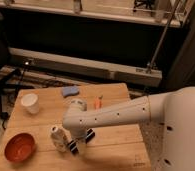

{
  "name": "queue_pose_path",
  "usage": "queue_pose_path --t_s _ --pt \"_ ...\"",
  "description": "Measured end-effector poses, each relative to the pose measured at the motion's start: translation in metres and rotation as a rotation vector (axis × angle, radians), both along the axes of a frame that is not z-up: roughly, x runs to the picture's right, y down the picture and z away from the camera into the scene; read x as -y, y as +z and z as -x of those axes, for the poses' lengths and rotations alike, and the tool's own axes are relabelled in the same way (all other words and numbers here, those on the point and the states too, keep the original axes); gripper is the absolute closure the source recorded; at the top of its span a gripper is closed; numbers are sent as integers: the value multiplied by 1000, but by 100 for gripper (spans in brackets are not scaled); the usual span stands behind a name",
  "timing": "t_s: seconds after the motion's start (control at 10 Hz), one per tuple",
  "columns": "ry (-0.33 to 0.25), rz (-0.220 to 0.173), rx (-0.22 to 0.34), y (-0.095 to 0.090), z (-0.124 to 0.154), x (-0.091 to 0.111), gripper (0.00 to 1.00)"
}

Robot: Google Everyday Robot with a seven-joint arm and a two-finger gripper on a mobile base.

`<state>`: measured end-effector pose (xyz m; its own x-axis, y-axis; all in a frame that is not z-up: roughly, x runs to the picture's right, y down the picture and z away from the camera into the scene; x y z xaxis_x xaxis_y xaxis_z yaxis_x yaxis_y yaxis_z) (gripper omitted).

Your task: Place the eraser on the white sponge

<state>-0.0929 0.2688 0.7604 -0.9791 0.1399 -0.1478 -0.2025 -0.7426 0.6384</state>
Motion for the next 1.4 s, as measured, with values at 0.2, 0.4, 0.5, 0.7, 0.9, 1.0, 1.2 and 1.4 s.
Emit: queue_pose_path --t_s 0.2,0.4,0.5,0.7,0.9,1.0,1.2,1.4 --pt "3 10 -12 4 0 -4 20" --pt "12 30 -27 8 -1 -8 32" --pt "17 38 -34 10 -2 -8 42" --pt "29 56 -58 15 -4 -8 63" --pt "27 71 -77 19 -5 -8 84" --pt "24 77 -84 20 -6 -9 92" --pt "30 88 -110 23 -8 -7 100" --pt "97 68 -182 35 -20 15 100"
